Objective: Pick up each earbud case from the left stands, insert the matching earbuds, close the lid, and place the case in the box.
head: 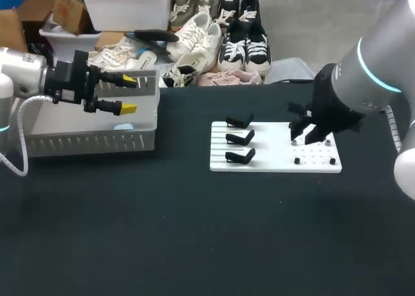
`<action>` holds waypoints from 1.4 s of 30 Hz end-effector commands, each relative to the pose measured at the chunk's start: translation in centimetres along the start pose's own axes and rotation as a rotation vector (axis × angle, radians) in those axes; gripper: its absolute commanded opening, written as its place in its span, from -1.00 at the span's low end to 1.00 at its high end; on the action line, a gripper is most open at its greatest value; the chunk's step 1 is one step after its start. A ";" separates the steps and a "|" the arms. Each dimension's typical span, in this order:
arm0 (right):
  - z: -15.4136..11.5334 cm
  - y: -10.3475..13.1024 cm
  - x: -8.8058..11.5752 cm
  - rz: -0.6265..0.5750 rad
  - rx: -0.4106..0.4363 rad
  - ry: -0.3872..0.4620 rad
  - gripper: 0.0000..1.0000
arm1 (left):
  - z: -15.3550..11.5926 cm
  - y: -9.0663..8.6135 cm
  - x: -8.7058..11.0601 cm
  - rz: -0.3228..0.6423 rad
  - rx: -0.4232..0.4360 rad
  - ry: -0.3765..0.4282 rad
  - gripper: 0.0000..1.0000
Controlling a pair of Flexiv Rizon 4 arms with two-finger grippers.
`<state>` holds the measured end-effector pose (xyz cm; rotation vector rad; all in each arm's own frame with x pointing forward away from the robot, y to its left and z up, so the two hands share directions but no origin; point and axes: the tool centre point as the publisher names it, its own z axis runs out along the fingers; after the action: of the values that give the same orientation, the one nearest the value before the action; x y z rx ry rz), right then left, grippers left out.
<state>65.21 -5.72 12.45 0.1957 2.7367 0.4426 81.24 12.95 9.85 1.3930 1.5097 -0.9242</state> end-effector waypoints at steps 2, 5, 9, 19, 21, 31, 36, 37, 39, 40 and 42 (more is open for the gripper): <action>-2.0 -2.0 0.1 -0.001 -0.020 -0.041 -0.42 | 1.7 -4.2 -2.7 0.011 -0.041 0.002 1.00; -2.9 -3.2 -0.2 -0.001 -0.028 -0.040 -0.41 | 3.5 -6.3 -3.5 0.004 -0.029 -0.018 1.00; -3.9 -4.2 -0.5 -0.026 -0.044 -0.046 -0.39 | 5.9 -9.1 -4.1 -0.023 -0.040 -0.004 1.00; -5.7 -7.0 -1.1 -0.119 -0.070 -0.066 -0.39 | 8.6 -16.0 -4.9 -0.094 -0.196 0.092 1.00; -5.8 -7.9 -1.0 -0.128 -0.079 -0.061 -0.38 | 9.0 -17.2 -4.7 -0.104 -0.214 0.111 1.00; -5.9 -9.4 0.5 -0.217 -0.101 -0.028 -0.37 | 9.3 -18.8 -5.0 -0.044 -0.259 0.111 1.00; -6.6 -9.6 1.9 -0.213 -0.086 -0.032 -0.22 | 9.3 -18.8 -5.0 -0.044 -0.259 0.111 1.00; -6.6 -9.6 1.9 -0.213 -0.086 -0.032 0.64 | 9.3 -18.8 -5.0 -0.044 -0.259 0.111 1.00; -6.6 -9.6 1.9 -0.213 -0.086 -0.032 1.00 | 9.3 -18.8 -5.0 -0.044 -0.259 0.111 1.00; -6.6 -9.6 1.9 -0.213 -0.086 -0.032 1.00 | 9.3 -18.8 -5.0 -0.044 -0.259 0.111 1.00; -6.6 -9.6 1.9 -0.213 -0.086 -0.032 1.00 | 9.3 -18.8 -5.0 -0.044 -0.259 0.111 1.00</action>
<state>60.85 -16.26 14.42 -0.1212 2.6736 0.5066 63.92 0.64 10.76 1.3549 1.6664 -0.7981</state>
